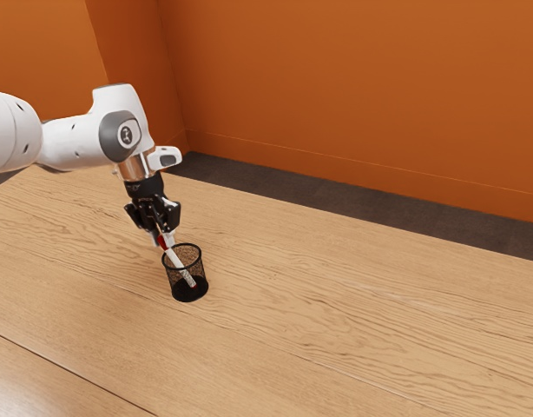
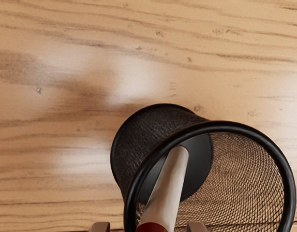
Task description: Take the marker out of the pen holder and place it to the left of the pen holder.
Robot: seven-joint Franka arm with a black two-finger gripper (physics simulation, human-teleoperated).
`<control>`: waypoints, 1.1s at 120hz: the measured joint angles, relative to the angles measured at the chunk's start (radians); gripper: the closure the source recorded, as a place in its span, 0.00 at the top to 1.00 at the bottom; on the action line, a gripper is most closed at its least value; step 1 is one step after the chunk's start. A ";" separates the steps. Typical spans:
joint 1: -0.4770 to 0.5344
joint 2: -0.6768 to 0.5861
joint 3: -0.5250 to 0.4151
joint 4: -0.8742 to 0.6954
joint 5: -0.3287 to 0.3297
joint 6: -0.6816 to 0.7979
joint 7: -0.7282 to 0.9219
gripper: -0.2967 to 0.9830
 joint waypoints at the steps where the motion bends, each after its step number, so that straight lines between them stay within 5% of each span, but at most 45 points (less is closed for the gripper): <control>1: 0.000 0.000 0.000 0.000 0.000 0.001 0.000 0.34; 61: 0.002 -0.037 0.001 -0.009 0.003 0.014 0.008 0.21; 106: 0.000 -0.324 0.006 -0.118 0.017 0.008 0.004 0.18; 132: -0.054 -0.355 0.075 -0.134 0.037 0.059 -0.002 0.17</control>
